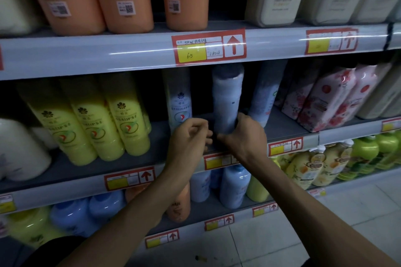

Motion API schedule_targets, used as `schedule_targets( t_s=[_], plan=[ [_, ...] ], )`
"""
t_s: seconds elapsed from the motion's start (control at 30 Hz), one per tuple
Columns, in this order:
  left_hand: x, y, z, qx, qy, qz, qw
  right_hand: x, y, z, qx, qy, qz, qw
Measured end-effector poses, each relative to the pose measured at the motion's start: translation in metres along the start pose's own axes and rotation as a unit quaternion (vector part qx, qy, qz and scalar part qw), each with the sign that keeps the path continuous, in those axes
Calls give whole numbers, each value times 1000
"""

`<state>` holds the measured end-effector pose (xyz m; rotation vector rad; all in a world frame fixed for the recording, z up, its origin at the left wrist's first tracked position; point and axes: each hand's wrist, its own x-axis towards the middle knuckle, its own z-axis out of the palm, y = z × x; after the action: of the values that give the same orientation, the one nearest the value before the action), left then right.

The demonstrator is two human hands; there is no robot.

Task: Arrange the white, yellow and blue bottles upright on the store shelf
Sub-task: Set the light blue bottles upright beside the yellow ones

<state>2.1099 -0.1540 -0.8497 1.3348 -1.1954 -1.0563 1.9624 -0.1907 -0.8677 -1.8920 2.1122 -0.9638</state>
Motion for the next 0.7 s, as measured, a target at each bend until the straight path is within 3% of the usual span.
schedule_targets(
  t_s=[0.1, 0.2, 0.23, 0.3, 0.4, 0.47, 0.53, 0.6, 0.7],
  plan=[
    [-9, 24, 0, -153, -78, -131, 976, -6, 10, -11, -48, 36, -73, 996],
    [-17, 40, -7, -310, -174, -257, 899, -8, 17, -22, -114, 82, -167, 976],
    [-19, 40, -8, -319, -208, -264, 886, -8, 19, -25, -140, 104, -194, 965],
    [-23, 36, -6, -270, -252, -251, 895, -9, 24, -28, -171, 138, -238, 946],
    [-26, 24, -3, -225, -246, -267, 904, -15, 24, -35, -153, 129, -231, 952],
    [-23, 14, -3, -192, -228, -225, 928, -22, 21, -43, -66, 121, -170, 976],
    [-21, 7, -5, -122, -197, -122, 965, -33, 16, -54, 60, 128, -89, 986],
    [-23, 6, -5, -59, -156, -20, 986, -43, 11, -66, 180, 64, 21, 981],
    [-20, 2, -7, 9, -107, 102, 989, -58, -1, -80, 405, -137, 167, 889]
  ],
)
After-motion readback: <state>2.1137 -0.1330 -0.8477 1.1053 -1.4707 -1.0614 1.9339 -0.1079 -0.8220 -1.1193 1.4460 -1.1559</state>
